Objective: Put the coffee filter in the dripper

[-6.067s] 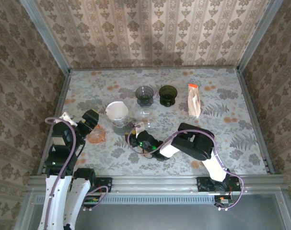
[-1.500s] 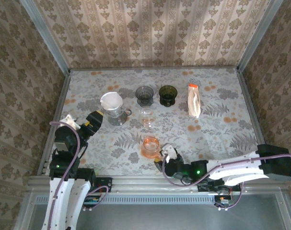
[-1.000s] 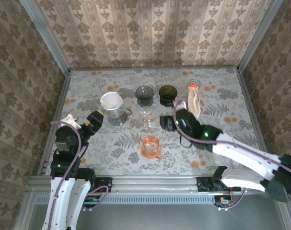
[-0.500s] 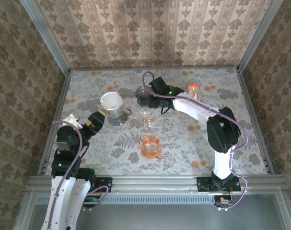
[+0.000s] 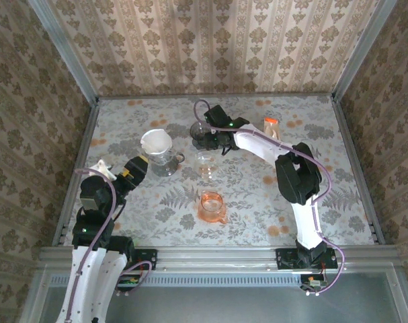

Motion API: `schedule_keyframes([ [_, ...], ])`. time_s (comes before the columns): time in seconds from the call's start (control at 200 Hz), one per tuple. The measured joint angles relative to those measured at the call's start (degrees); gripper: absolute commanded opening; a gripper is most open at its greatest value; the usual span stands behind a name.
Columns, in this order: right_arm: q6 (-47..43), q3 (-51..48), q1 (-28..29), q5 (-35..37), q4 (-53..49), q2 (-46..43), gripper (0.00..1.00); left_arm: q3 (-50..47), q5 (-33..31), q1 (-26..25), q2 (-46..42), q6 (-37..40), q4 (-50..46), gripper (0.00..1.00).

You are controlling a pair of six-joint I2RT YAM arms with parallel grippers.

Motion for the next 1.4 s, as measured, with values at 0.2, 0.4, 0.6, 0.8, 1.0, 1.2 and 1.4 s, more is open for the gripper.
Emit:
schedule_keyframes([
  [0.2, -0.83, 1.95, -0.07, -0.04, 0.02, 2.34, 0.5, 0.0, 0.0, 0.0, 0.13, 0.02, -0.2, 1.0],
  [0.4, -1.6, 2.93, -0.22, -1.42, 0.31, 3.85, 0.47, 0.0, 0.0, 0.0, 0.48, 0.24, -0.24, 1.0],
  [0.6, -2.58, 3.82, -0.24, -1.73, 0.35, 5.05, 0.34, 0.17, -0.02, 0.0, 0.5, 0.46, -0.24, 1.0],
  [0.8, -3.58, 3.82, -0.22, -1.68, 1.4, 5.05, 0.18, 0.26, -0.02, 0.0, 0.76, 0.87, -0.28, 1.0],
  [1.0, -4.59, 1.77, -0.22, -1.27, 3.52, 3.78, 0.15, 1.57, 0.04, 0.0, 1.33, 1.36, -0.17, 1.0],
  [1.2, -5.16, -3.32, 0.46, -0.39, 4.68, -4.09, 0.15, 2.62, 1.6, 0.0, 3.48, 1.75, 1.73, 1.0],
  [1.4, -4.17, -9.9, 3.06, 2.08, 5.27, -19.5, 0.15, 4.35, 4.0, -1.7, 6.88, 1.9, 4.44, 0.97],
])
